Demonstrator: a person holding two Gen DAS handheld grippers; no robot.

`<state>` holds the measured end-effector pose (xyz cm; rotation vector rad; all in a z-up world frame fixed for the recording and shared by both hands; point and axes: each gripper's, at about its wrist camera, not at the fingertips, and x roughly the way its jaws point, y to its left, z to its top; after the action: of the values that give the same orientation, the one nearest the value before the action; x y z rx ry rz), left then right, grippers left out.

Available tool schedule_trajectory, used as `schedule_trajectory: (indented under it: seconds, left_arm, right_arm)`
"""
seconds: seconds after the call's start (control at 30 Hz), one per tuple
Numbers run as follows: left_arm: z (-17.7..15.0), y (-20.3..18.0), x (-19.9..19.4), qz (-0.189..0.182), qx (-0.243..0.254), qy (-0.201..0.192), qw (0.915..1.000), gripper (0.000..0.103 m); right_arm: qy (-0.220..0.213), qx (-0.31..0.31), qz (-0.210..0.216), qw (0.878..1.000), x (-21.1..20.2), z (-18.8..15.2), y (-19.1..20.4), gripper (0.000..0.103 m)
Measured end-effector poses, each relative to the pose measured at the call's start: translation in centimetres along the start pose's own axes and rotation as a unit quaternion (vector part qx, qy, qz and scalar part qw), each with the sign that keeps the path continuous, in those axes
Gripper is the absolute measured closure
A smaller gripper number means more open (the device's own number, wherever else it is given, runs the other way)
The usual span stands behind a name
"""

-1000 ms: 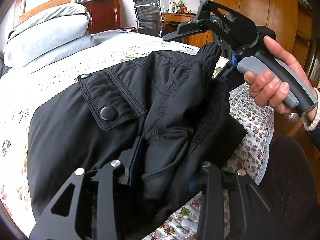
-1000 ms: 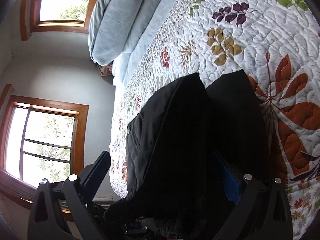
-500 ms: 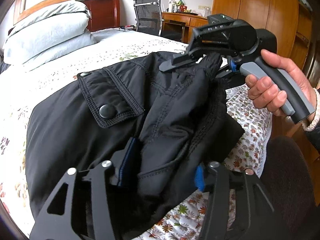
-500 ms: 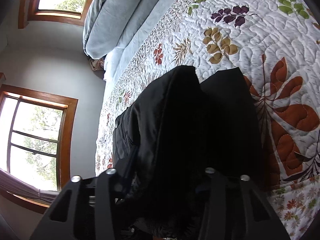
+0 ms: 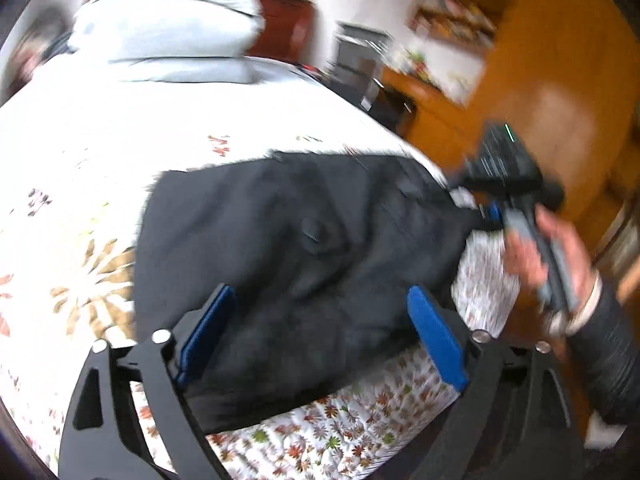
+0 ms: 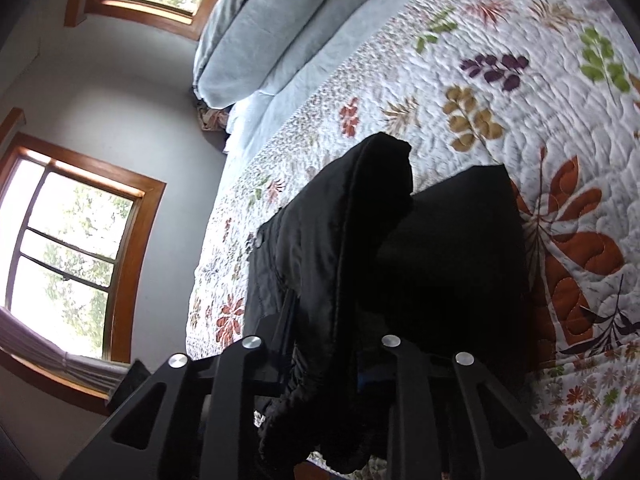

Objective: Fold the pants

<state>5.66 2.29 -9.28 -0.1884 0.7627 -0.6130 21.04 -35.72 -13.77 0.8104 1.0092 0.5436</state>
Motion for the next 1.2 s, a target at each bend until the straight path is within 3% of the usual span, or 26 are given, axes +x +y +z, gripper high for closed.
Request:
schedule_trajectory:
  seconds: [0.1,0.2,0.27,0.4,0.6,0.83,1.03,1.2]
  left_arm:
    - [1.3,3.5,-2.4,0.043,-0.071,-0.004,0.9966,0.007]
    - [1.9,7.0,-3.6,0.070,-0.122,0.018,0.9899,0.006]
    - [1.9,8.3,-3.6,0.087,-0.131,0.038,0.9868,0.005]
    - [1.2,9.8,-2.6,0.084,-0.138,0.072,0.9842,0.005]
    - [-0.3,10.4,-0.7,0.061,-0.137,0.096,0.9840,0.005]
    - [-1.3,11.0,1.1,0.012,-0.176,0.119,0.9771,0.005]
    - [-2.2,12.3,3.1,-0.045,-0.234,0.152,0.9594,0.005]
    - [-3.2,12.9,4.8,-0.067,-0.266,0.179,0.9448,0.005]
  right_arm:
    - [-0.004,-0.011,0.009,1.000,-1.0,0.0,1.2,0.081]
    - [-0.005,-0.024,0.011,1.000,-1.8,-0.1,2.3,0.081]
    - [-0.004,-0.028,0.011,1.000,-2.1,-0.1,2.6,0.081]
    - [-0.001,-0.026,0.005,1.000,-2.2,-0.5,2.3,0.081]
    - [0.000,0.003,0.007,1.000,-2.0,-0.9,0.0,0.081]
    - [-0.003,0.018,0.009,1.000,-1.8,-1.3,-1.7,0.081]
    - [-0.002,0.024,0.015,1.000,-1.6,-1.5,-2.7,0.081]
    - [0.001,0.030,0.018,0.999,-1.4,-1.5,-3.6,0.081]
